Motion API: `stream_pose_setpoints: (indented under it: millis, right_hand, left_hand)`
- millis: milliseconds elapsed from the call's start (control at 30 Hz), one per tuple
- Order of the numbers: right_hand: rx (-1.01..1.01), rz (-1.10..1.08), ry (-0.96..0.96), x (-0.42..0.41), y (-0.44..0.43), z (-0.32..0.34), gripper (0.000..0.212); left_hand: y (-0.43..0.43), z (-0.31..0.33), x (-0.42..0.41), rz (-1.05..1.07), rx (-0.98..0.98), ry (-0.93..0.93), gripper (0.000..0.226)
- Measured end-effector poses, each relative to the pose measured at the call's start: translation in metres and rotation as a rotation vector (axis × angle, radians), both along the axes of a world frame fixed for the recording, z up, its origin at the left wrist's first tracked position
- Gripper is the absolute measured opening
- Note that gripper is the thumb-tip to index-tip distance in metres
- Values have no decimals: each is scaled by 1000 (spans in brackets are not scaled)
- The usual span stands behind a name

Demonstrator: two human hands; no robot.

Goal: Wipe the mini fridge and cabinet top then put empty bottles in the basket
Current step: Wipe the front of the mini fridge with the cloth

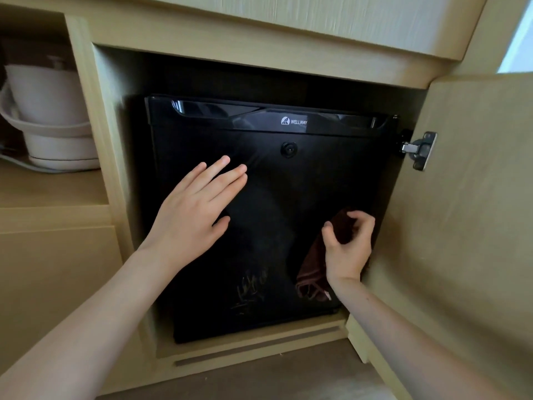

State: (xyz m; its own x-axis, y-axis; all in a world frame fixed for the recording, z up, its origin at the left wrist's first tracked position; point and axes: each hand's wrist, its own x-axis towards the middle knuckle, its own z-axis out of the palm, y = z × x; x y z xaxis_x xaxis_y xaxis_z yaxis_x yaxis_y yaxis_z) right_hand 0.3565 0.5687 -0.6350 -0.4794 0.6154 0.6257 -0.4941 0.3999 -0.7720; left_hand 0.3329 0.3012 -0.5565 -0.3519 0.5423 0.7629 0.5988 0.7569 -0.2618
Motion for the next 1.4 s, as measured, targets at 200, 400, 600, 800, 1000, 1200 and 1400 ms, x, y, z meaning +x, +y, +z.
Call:
stream_pose_setpoints:
  millis: [200, 400, 600, 800, 1000, 1200, 1400]
  right_hand:
    - [-35, -62, 239, -15, 0, 90, 38]
    - [158, -117, 176, -19, 1, 84, 56]
    - [96, -158, 102, -17, 9, 19, 46]
    - [-168, -112, 271, -28, 3, 73, 33]
    - [48, -186, 285, -33, 13, 74, 43]
    - [-171, -256, 70, -25, 29, 5, 40]
    - [-356, -191, 283, -33, 18, 65, 33]
  left_hand:
    - [4, -1, 0, -16, 36, -12, 81]
    - [-2, -2, -7, -25, -4, 8, 81]
    - [3, -4, -7, -51, 43, 11, 80]
    - [3, -6, -7, -77, 56, 31, 66]
    - [1, -5, -10, -81, 50, 23, 77]
    - [1, -6, -10, -77, 48, 20, 83]
    - [-1, -10, -20, -86, 45, 39, 82]
